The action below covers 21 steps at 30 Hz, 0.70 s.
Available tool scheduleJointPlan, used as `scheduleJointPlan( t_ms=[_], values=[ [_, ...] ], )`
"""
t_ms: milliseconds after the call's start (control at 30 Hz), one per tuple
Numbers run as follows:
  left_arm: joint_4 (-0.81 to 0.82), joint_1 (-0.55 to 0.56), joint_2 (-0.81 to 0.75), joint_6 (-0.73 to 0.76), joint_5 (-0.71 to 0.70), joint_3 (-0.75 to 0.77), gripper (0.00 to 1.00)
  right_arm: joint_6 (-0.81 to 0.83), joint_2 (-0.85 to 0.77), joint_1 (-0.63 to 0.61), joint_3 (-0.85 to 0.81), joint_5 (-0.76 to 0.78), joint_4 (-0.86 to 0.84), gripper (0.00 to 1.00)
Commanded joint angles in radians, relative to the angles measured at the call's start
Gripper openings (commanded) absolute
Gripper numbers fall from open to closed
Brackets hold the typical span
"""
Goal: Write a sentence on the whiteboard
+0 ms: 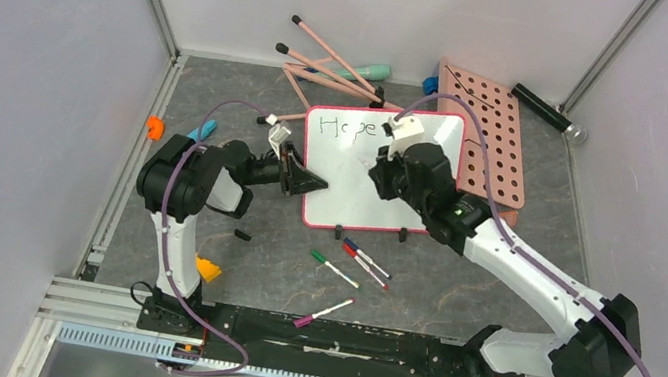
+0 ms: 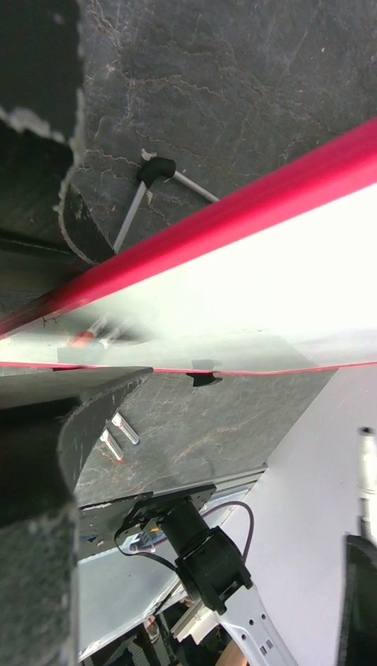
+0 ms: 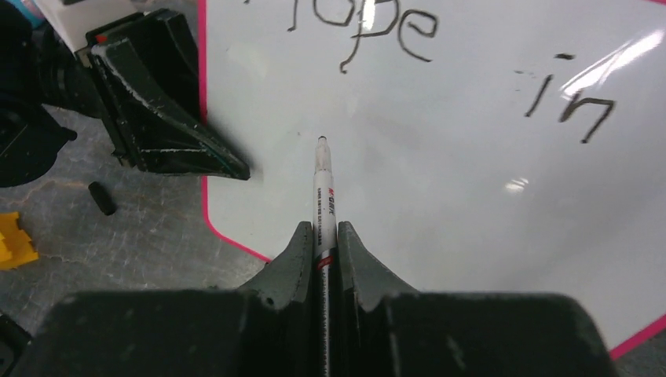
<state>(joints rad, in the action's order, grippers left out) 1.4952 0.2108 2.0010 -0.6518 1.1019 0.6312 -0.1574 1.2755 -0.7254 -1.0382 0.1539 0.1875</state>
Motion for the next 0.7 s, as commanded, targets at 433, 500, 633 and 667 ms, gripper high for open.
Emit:
scheduleJointPlan(
  t_ms=[433,500,633,667],
  values=[
    [0.062,-0.02,0.04,0.102,0.138,0.046,0.4,-0.033,0.163,-0.188,-0.153,0.172,-0.037,0.0],
    [0.062,-0.019,0.047,0.106,0.153,0.05,0.4,-0.034,0.178,-0.198,-0.164,0.184,-0.036,0.0],
    [0.062,-0.019,0.08,0.114,0.202,0.073,0.4,-0.035,0.209,-0.213,-0.186,0.199,-0.035,0.0],
    [0.062,-0.019,0.087,0.115,0.214,0.078,0.4,-0.034,0.216,-0.217,-0.19,0.205,-0.033,0.0]
  ],
)
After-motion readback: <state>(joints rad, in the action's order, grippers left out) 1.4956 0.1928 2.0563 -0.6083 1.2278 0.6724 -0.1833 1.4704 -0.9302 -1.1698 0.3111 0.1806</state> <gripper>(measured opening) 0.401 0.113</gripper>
